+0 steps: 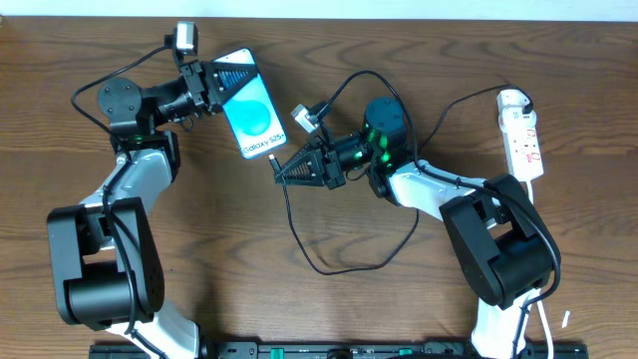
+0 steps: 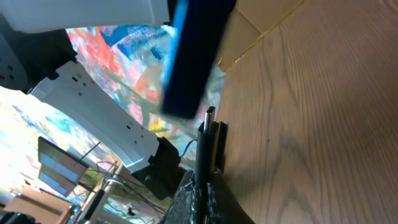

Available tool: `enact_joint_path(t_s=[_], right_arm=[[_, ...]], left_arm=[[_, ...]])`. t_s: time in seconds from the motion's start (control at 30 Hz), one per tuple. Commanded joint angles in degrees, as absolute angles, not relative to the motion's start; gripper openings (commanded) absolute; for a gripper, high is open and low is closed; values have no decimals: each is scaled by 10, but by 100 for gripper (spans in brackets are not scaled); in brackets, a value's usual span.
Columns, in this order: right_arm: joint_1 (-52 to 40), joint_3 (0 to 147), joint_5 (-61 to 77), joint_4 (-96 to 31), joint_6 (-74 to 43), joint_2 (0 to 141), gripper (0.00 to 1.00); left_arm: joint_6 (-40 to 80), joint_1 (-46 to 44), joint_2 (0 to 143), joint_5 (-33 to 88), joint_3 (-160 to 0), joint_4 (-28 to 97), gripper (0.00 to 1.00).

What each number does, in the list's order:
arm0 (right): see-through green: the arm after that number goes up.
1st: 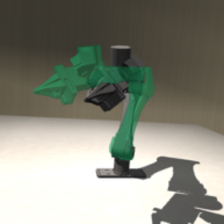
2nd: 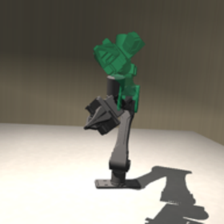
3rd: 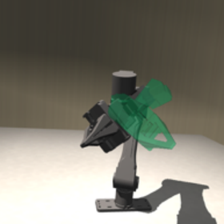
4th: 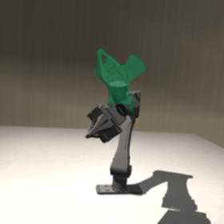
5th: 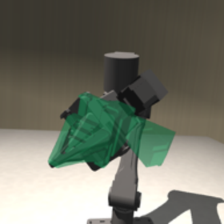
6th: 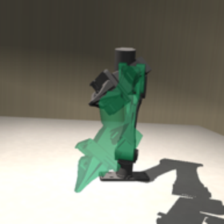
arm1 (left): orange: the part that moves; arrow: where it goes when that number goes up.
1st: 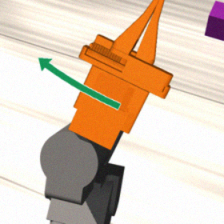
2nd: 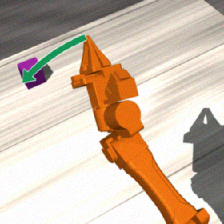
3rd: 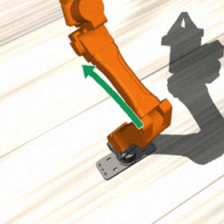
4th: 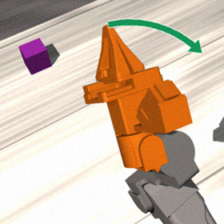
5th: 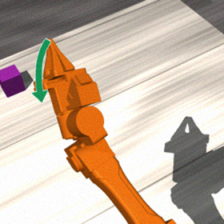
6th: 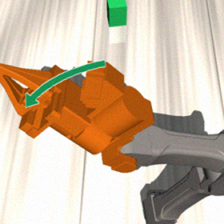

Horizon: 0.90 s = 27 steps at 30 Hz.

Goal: Plug charger to phone and switch on socket
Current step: 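Align the plug under the phone's bottom port with the right gripper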

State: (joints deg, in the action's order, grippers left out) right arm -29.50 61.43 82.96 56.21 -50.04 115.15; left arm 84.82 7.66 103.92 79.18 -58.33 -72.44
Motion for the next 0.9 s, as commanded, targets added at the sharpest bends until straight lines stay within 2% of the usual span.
enact_joint_path(t_s=[0.0,0.87], right_arm=[[-298,619,835,584,-521,1150,1],[-298,619,826,596,-527,1150,1]], left_arm=[[832,79,1027,792,-590,-732,8],[823,75,1027,802,-590,-732,7]])
